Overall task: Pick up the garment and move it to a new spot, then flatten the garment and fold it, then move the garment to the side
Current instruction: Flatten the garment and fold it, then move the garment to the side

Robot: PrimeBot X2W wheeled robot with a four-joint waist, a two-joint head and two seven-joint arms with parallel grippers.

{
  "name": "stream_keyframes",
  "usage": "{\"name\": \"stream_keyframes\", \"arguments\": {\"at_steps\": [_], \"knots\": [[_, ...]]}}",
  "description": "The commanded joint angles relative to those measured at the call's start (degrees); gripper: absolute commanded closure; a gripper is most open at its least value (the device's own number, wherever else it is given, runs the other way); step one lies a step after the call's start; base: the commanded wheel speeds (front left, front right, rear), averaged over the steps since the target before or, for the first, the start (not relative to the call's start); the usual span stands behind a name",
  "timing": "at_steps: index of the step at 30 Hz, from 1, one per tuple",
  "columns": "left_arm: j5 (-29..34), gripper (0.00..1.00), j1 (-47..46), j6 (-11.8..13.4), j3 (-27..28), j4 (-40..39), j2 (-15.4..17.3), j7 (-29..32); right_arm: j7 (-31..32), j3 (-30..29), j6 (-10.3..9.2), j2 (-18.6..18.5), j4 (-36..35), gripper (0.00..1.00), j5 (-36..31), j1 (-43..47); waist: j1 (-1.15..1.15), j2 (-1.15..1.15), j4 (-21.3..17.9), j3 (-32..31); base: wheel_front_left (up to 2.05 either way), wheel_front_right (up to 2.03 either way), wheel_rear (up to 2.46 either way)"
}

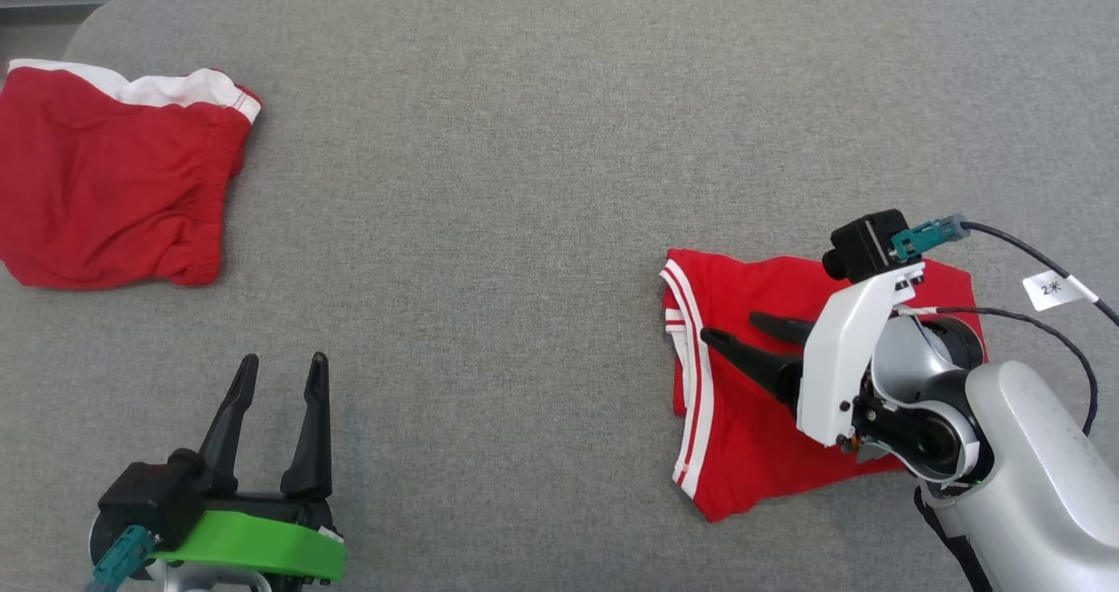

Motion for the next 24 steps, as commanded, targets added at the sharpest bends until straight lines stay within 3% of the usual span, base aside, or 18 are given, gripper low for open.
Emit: {"name": "stream_keyframes", "arguments": {"at_steps": [1, 6, 10, 14, 18, 24], "knots": [[0.64, 0.00, 0.49, -0.18, 0.45, 0.06, -0.20, -0.14, -1.03, -0.59, 0.02, -0.17, 0.24, 0.00, -0.45, -0.96, 0.00, 0.00, -0.29, -0.43, 0.00, 0.00, 0.00], [0.72, 0.00, 1.56, 0.06, 1.20, -0.66, -0.25, -0.14, -2.89, -3.16, 0.01, -1.20, -3.61, 0.00, 0.30, -2.22, 0.00, 0.00, -1.33, -0.71, 0.00, 0.00, 0.00], [0.58, 0.00, 2.33, 0.42, 1.96, -1.64, -0.21, -0.14, -0.85, -7.24, 0.01, -6.01, -9.20, 0.00, 0.16, 0.90, 0.00, 0.00, -2.25, -0.84, 0.00, 0.00, 0.00], [0.65, 0.00, 2.93, 0.69, 2.84, -3.07, -0.45, -0.14, 3.56, -15.59, 0.02, -9.69, -11.58, 0.00, -0.49, 5.54, 0.00, 0.00, -3.44, -0.23, 0.00, 0.00, 0.00], [0.99, 0.00, 2.55, 0.55, 3.07, -4.00, -0.48, -0.14, 7.15, -22.05, 0.02, -10.47, -12.17, 0.00, -1.27, 8.98, 0.00, 0.00, -4.05, 1.05, 0.00, 0.00, 0.00], [1.49, 0.00, 1.07, 0.06, 3.85, -5.13, -0.56, -0.14, 12.08, -27.56, 0.02, -7.50, -13.67, 0.00, -1.96, 11.23, 0.00, 0.00, -4.66, 3.64, 0.00, 0.00, 0.00]]}}
